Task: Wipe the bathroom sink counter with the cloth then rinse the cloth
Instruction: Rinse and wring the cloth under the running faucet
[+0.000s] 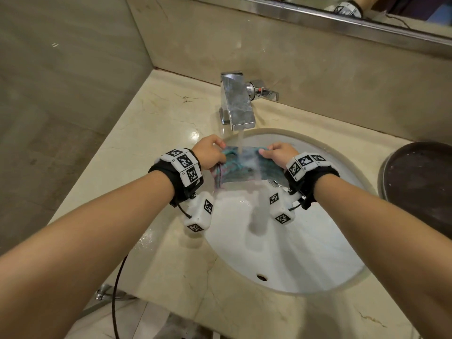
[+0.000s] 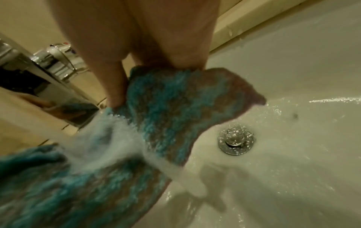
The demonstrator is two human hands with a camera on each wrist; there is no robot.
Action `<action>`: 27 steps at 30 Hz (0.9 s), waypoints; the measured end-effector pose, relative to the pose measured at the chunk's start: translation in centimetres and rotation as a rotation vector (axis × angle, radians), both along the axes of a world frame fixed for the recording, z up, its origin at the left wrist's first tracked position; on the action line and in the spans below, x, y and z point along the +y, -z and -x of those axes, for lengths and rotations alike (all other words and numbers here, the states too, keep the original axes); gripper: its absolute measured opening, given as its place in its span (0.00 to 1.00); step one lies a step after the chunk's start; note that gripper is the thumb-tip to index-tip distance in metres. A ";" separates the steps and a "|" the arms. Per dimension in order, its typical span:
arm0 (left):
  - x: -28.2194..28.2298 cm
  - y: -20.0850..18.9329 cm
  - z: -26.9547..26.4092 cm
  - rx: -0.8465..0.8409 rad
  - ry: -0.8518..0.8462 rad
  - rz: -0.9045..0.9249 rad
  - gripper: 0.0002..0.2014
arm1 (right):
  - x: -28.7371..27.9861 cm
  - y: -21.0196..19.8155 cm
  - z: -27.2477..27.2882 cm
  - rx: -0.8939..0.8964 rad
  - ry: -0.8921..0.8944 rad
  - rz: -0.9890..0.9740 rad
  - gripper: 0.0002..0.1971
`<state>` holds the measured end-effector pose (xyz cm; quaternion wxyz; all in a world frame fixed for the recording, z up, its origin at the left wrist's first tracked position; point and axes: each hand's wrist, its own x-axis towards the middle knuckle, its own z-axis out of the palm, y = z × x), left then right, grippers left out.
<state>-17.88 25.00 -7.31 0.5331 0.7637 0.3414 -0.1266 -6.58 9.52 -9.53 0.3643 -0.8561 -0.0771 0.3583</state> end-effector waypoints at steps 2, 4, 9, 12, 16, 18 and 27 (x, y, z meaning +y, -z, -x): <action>-0.2 0.1 0.3 0.028 0.023 -0.007 0.15 | 0.3 0.0 0.0 0.006 0.018 -0.012 0.20; -0.3 0.3 0.4 0.059 0.059 -0.006 0.13 | 0.7 0.0 0.1 -0.022 0.024 -0.039 0.20; -0.8 0.6 0.1 0.042 0.108 0.036 0.15 | 2.0 -0.8 1.2 0.052 -0.026 -0.185 0.14; -1.3 0.7 -0.2 -0.027 0.165 -0.080 0.26 | 2.9 -1.2 1.9 0.148 -0.046 -0.239 0.12; -1.7 0.1 -0.7 -0.095 0.156 -0.053 0.32 | 3.6 -1.9 2.2 0.250 -0.076 -0.252 0.10; -1.7 -0.1 -0.8 -0.103 0.142 -0.072 0.29 | 3.6 -2.1 2.1 0.284 -0.066 -0.298 0.12; -1.3 0.4 -0.5 -0.095 0.097 -0.157 0.14 | 2.4 -3.5 1.6 0.142 -0.409 0.052 0.18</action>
